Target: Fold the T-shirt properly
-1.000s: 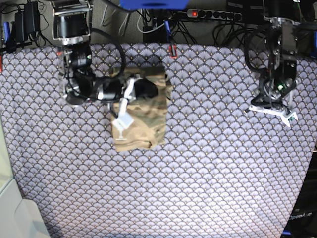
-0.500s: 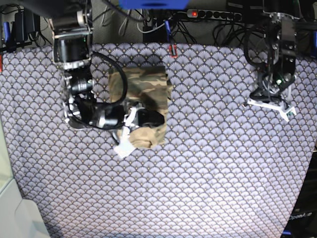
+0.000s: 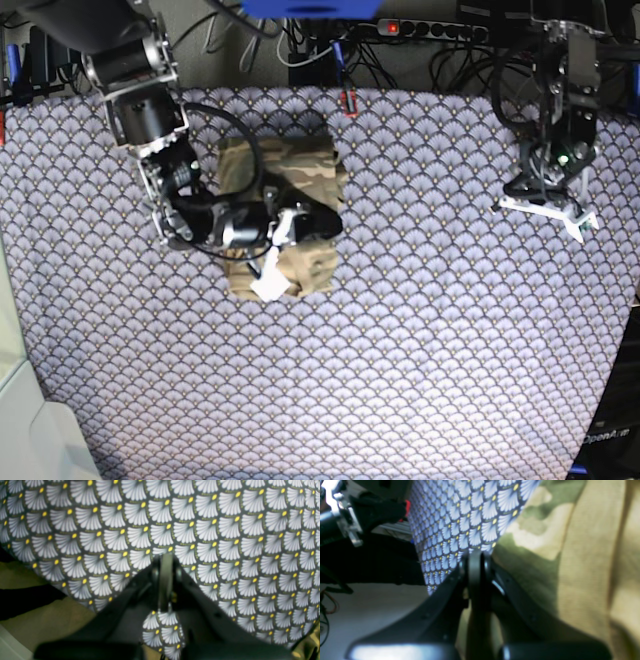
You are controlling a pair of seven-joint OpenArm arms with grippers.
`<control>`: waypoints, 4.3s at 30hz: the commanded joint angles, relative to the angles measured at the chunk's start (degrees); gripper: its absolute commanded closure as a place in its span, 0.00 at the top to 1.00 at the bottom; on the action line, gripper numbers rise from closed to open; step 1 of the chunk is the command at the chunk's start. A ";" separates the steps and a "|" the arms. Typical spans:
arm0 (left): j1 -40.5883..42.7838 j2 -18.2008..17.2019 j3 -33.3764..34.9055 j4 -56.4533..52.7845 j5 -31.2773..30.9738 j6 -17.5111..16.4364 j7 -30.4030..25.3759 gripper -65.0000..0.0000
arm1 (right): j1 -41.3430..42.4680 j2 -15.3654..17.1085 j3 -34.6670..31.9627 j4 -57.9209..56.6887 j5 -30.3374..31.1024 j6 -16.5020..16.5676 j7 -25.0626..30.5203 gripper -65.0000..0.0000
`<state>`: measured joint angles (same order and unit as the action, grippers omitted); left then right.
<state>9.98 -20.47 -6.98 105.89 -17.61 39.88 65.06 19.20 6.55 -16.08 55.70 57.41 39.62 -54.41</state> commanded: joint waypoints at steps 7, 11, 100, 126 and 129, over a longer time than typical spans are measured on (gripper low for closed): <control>1.32 -0.67 -0.62 7.92 0.51 0.12 -0.49 0.01 | -1.49 1.94 0.74 21.70 1.27 0.38 -6.55 0.00; 3.25 -0.67 -0.36 9.41 0.51 0.12 -0.84 0.01 | -5.62 4.40 0.65 33.75 1.10 0.38 -7.70 0.00; 2.02 17.26 31.91 -94.59 0.33 0.12 -59.91 0.00 | -39.90 2.73 23.06 -36.76 -57.36 -19.97 61.31 0.00; -3.78 17.26 29.62 -102.41 -8.72 -12.49 -70.90 0.01 | -34.37 -4.92 22.10 -40.80 -57.45 -40.01 72.22 0.00; -3.78 17.17 29.44 -102.94 -8.81 -12.49 -73.98 0.01 | -34.37 -4.92 22.10 -40.80 -57.45 -40.01 72.22 0.00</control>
<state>6.02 -3.01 22.52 2.98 -26.24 26.76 -8.51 -14.63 1.41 6.02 14.94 -0.03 0.03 17.21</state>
